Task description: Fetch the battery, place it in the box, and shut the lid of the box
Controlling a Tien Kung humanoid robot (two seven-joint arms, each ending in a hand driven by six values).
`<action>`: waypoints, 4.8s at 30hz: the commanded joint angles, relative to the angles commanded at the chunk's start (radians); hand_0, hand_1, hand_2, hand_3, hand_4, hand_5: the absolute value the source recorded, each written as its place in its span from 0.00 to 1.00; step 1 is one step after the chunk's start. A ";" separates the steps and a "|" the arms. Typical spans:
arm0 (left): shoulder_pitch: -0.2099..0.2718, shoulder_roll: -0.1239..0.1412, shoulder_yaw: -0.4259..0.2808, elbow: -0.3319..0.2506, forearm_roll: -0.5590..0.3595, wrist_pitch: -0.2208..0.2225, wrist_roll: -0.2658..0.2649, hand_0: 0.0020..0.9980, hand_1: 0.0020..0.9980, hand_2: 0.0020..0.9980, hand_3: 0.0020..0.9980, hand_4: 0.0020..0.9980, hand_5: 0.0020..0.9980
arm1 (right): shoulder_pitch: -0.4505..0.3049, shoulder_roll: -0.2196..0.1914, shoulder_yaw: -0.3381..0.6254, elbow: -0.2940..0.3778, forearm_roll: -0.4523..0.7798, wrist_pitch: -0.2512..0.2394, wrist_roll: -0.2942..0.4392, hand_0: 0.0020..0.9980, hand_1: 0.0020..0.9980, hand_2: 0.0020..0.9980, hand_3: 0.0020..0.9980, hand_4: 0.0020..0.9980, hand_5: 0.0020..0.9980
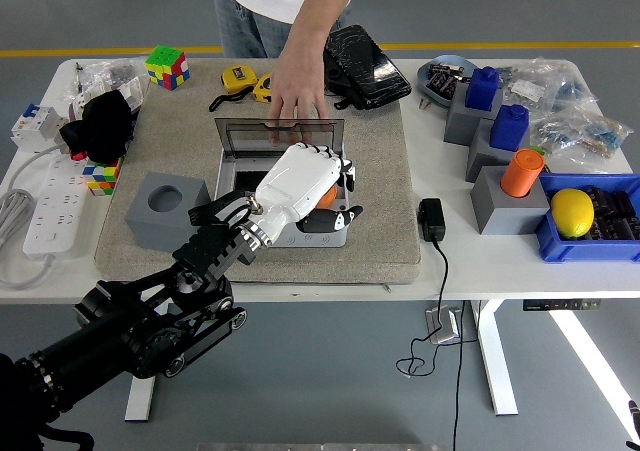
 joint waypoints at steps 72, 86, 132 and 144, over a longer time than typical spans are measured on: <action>0.320 0.114 -0.562 -0.449 -0.648 -0.192 -0.228 1.00 1.00 1.00 1.00 1.00 1.00 | 0.000 0.015 0.039 0.000 0.001 -0.002 0.006 0.82 0.81 0.77 0.79 1.00 1.00; 0.322 0.115 -0.557 -0.449 -0.638 -0.178 -0.221 1.00 1.00 1.00 1.00 1.00 1.00 | -0.002 0.007 0.031 0.000 -0.002 -0.002 -0.001 0.82 0.81 0.77 0.79 1.00 1.00; 0.329 0.235 -0.436 -0.481 -0.279 -0.344 0.011 0.92 0.90 0.82 0.83 1.00 1.00 | 0.004 -0.001 0.040 0.000 -0.003 -0.002 0.001 0.83 0.81 0.77 0.79 1.00 1.00; 0.357 0.313 -0.392 -0.560 -0.280 -0.359 0.034 0.93 0.90 0.82 0.83 1.00 1.00 | 0.009 -0.003 0.040 0.000 0.001 -0.002 0.005 0.83 0.81 0.77 0.79 1.00 1.00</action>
